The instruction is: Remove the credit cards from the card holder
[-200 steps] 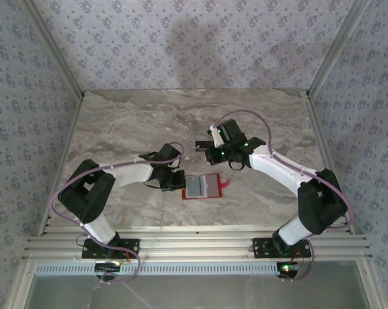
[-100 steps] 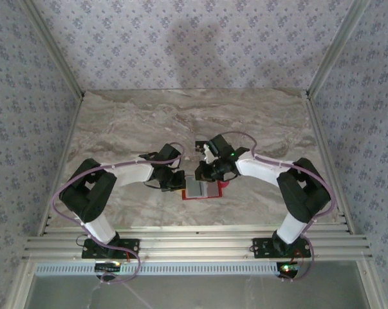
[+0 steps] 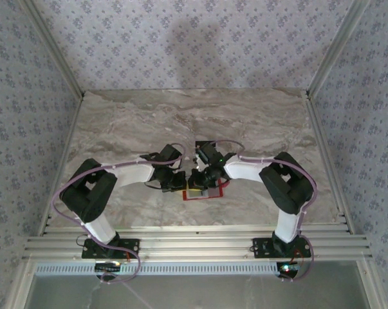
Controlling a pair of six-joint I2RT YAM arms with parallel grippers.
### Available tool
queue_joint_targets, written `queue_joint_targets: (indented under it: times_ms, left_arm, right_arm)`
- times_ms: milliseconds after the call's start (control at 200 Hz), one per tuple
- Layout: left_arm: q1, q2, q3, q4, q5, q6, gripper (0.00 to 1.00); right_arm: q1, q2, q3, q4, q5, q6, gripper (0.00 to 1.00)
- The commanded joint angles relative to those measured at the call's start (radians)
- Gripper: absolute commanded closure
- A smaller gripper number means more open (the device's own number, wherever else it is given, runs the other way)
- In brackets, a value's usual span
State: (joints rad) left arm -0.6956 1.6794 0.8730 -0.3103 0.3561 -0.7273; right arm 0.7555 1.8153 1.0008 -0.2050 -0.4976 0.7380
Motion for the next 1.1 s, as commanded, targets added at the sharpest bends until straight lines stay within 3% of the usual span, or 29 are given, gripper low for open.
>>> queue_joint_targets:
  times_ms: [0, 200, 460, 1094]
  left_arm:
    - [-0.009, 0.017, 0.017, -0.021, 0.020, -0.002, 0.92]
    - [-0.009, 0.016, 0.015, -0.024, 0.020, -0.002, 0.92]
    - [-0.009, 0.019, 0.018, -0.027, 0.018, 0.001, 0.92]
    - [-0.010, 0.008, 0.016, -0.033, 0.015, 0.006, 0.92]
  right_arm:
    - [0.008, 0.025, 0.027, 0.003, -0.010, 0.016, 0.90]
    - [0.007, 0.027, 0.024, -0.059, 0.036, -0.003, 0.89]
    - [0.005, -0.010, 0.033, -0.180, 0.111, -0.050, 0.74]
    - [0.022, -0.045, 0.137, -0.445, 0.324, -0.146, 0.56]
